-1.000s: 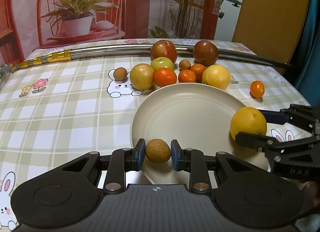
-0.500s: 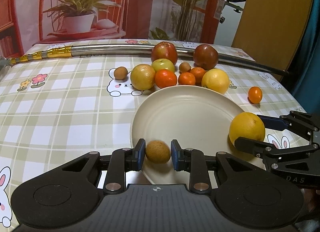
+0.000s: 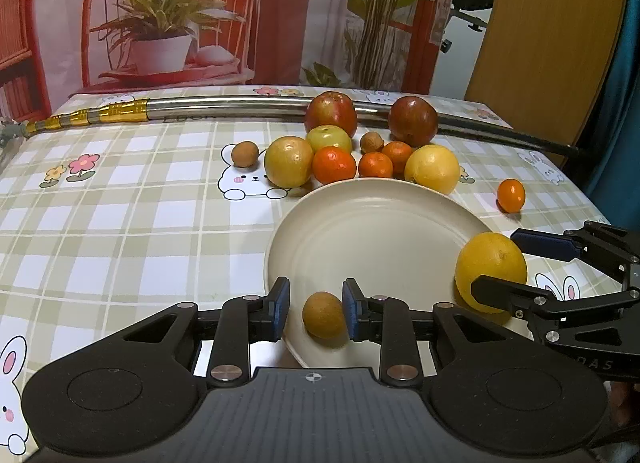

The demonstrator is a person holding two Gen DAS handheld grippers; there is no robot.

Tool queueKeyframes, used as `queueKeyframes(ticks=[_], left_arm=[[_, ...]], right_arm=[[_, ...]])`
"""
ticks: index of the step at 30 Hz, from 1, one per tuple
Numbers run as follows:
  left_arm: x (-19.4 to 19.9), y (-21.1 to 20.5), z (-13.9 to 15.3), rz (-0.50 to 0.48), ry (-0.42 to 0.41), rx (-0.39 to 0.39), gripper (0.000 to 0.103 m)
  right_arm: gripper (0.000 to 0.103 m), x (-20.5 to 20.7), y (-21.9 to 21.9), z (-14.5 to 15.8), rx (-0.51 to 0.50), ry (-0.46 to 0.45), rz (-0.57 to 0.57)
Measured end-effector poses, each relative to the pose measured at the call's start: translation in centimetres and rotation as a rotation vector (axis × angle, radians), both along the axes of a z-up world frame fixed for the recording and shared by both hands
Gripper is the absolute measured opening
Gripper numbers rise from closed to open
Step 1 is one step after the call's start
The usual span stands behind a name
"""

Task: Organize fruits
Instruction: 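Lower the brown fruit onto the plate and open left gripper while right gripper sets grapefruit on plate, then move the left gripper to a second brown fruit by the bunny sticker and grasp it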

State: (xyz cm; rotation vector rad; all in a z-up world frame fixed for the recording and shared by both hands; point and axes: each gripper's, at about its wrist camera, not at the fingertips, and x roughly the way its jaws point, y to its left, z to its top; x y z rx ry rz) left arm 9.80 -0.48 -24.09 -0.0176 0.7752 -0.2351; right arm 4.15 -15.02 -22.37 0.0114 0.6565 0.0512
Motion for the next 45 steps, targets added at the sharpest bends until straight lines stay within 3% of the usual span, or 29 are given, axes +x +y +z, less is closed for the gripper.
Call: queueKeyframes(ticks=[30, 45], left_arm=[[-0.1, 0.3, 0.5, 0.001, -0.02, -0.006, 0.03], [2.9, 4.5, 4.4, 0.099, -0.027, -0.102, 0.03]], right_arm=[[0.059, -0.4, 0.1, 1.0, 0.001, -0.055, -0.011], [0.059, 0.4, -3.7, 3.6, -0.029, -0.134, -0.102]])
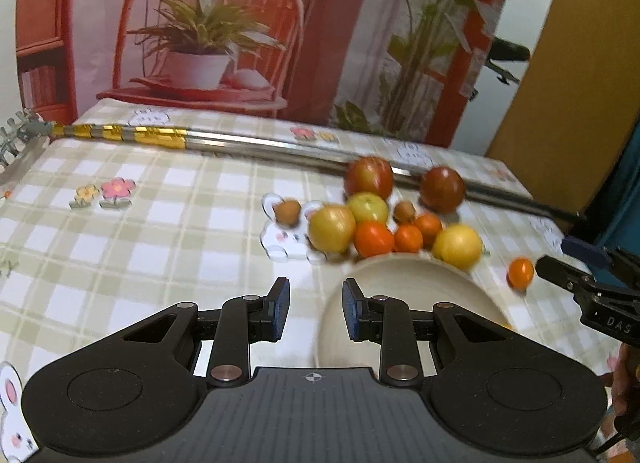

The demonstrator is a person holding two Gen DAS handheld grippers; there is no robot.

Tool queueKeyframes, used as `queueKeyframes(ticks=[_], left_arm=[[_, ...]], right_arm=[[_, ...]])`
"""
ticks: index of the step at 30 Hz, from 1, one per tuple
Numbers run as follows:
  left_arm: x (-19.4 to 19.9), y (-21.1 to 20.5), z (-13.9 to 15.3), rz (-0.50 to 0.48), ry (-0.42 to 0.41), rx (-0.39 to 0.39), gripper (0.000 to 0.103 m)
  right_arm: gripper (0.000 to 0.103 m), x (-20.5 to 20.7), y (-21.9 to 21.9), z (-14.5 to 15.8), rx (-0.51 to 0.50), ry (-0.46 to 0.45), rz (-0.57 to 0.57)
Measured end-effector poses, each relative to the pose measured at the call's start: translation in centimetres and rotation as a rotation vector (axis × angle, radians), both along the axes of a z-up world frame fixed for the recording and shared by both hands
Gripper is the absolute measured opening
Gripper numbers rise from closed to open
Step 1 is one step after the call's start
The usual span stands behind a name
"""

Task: Organize fruits
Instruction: 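Move the left gripper to a second brown fruit by the bunny sticker and grasp it, then carry the brown fruit to the plate and release with left gripper while right gripper grasps a tangerine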

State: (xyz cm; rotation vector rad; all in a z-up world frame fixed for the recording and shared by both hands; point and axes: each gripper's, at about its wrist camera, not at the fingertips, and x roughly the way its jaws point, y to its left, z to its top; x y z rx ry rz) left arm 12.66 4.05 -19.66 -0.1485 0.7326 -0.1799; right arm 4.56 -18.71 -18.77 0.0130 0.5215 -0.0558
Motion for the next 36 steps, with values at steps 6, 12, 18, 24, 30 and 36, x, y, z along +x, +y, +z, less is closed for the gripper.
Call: queueKeyframes(ticks=[6, 12, 18, 24, 30, 36], left_arm=[[2.6, 1.2, 1.9, 0.026, -0.021, 0.005, 0.03], [6.0, 1.5, 1.7, 0.02, 0.007, 0.001, 0.03], [10.5, 1.8, -0.7, 0.051, 0.119, -0.08, 0.029], [13.9, 1.4, -3.1, 0.079, 0.198, -0.128, 0.029], [15.5, 1.1, -4.7, 0.094, 0.24, -0.136, 0.029], [16.5, 0.9, -5.8, 0.102, 0.263, -0.134, 0.029]], right_arm=[[0.06, 1.8, -2.3, 0.8, 0.002, -0.003, -0.048], [0.06, 2.9, -4.0, 1.0, 0.035, -0.002, -0.084], [0.06, 3.4, -4.7, 0.3, 0.049, 0.013, -0.1], [0.06, 3.7, -5.2, -0.7, 0.065, 0.034, -0.114], [0.06, 4.0, -6.0, -1.5, 0.08, 0.049, -0.129], [0.06, 4.4, -6.5, -2.2, 0.092, 0.065, -0.137]])
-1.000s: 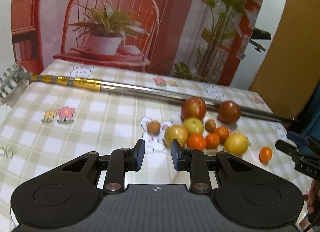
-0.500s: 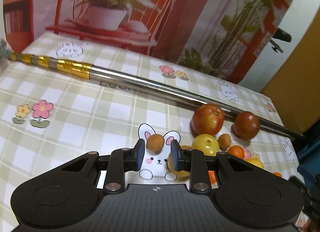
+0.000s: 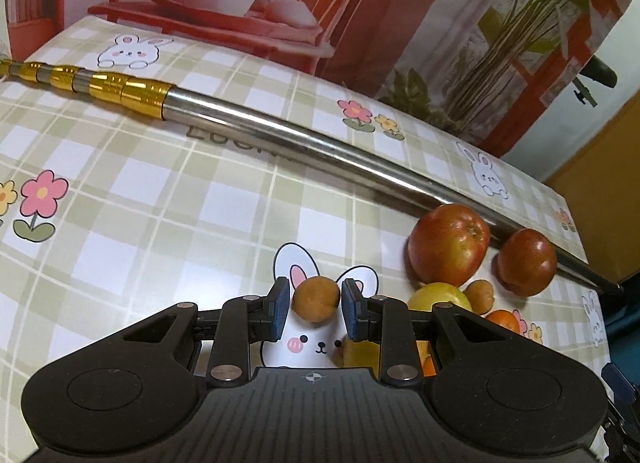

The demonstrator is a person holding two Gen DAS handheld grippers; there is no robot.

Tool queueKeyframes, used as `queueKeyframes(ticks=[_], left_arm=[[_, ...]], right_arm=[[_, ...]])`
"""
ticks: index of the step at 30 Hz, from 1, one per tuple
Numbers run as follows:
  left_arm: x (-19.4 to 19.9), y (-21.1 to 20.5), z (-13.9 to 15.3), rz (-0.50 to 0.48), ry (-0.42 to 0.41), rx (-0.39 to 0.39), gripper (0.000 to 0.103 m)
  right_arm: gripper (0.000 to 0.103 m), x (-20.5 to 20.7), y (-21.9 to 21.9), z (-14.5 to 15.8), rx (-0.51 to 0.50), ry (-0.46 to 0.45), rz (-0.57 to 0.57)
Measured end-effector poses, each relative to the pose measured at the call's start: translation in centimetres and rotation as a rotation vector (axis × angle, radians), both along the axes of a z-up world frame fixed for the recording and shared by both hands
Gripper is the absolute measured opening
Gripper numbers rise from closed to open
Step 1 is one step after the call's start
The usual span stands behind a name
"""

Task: Organize fruits
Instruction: 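Carry the brown fruit to the plate and release with left gripper while right gripper grasps a tangerine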

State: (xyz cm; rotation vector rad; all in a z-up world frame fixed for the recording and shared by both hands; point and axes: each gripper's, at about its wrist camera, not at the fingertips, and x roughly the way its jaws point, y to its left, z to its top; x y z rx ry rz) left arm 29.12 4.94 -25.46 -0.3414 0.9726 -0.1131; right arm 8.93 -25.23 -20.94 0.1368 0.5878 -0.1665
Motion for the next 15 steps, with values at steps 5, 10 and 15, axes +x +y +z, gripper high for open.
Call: queueKeyframes(ticks=[5, 10, 15], left_arm=[[0.0, -0.4, -0.1, -0.02, -0.026, 0.028, 0.028], [-1.1, -0.3, 0.8, -0.035, -0.078, 0.062, 0.028], [-2.8, -0.5, 2.7, -0.071, -0.149, 0.096, 0.028]], right_arm=[[0.06, 0.2, -0.2, -0.5, 0.013, 0.012, -0.007], [0.06, 0.1, -0.5, -1.0, 0.025, 0.023, -0.022], [0.059, -0.1, -1.1, -1.6, 0.04, 0.034, -0.043]])
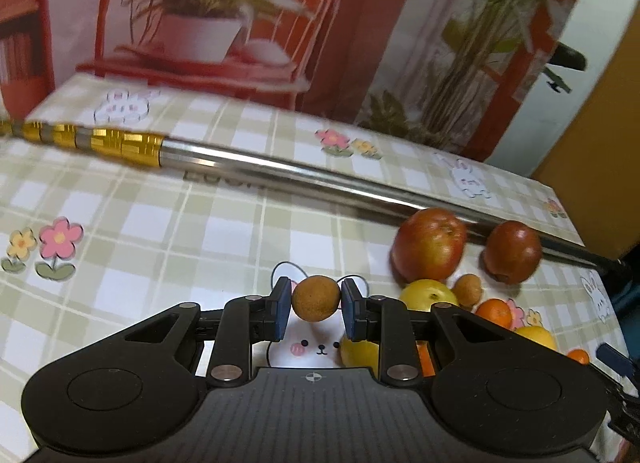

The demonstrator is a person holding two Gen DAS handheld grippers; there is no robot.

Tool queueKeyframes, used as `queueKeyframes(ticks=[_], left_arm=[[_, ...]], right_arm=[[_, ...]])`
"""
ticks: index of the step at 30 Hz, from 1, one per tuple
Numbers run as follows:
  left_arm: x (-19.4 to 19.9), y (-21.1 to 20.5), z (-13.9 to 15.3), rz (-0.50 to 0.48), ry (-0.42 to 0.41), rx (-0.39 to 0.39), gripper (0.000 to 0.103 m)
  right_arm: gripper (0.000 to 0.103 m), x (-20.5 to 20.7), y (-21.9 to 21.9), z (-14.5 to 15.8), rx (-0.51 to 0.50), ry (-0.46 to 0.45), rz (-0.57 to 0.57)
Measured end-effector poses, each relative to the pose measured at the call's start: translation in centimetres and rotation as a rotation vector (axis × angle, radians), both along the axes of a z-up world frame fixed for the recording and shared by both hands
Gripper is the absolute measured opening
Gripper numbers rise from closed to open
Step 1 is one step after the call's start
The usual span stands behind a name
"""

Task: Organize fruits
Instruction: 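Carry the brown fruit to the plate and release with left gripper while right gripper grasps a tangerine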

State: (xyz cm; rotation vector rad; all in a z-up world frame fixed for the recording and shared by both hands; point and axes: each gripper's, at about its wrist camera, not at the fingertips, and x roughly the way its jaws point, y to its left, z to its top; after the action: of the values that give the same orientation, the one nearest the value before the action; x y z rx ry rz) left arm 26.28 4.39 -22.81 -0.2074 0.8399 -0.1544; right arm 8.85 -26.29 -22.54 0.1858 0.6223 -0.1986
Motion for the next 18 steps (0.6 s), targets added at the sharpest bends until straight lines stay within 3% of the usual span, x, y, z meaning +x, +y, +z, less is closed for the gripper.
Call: queueKeyframes(ticks=[6, 11, 18], left_arm=[[-3.1, -0.8, 2.1, -0.08, -0.079, 0.048, 0.028], [-6.2, -1.6, 3.0, -0.151, -0.127, 0.066, 0.028], [-9.4, -2.4, 2.5, -0.216, -0.117, 0.061, 0.028]], right_arm=[[0.058, -0.4, -0.5, -1.2, 0.006, 0.011, -0.015], [0.047, -0.1, -1.1, -2.2, 0.014, 0.032, -0.031], [0.039, 0.3, -1.5, -2.8, 0.03, 0.052, -0.033]])
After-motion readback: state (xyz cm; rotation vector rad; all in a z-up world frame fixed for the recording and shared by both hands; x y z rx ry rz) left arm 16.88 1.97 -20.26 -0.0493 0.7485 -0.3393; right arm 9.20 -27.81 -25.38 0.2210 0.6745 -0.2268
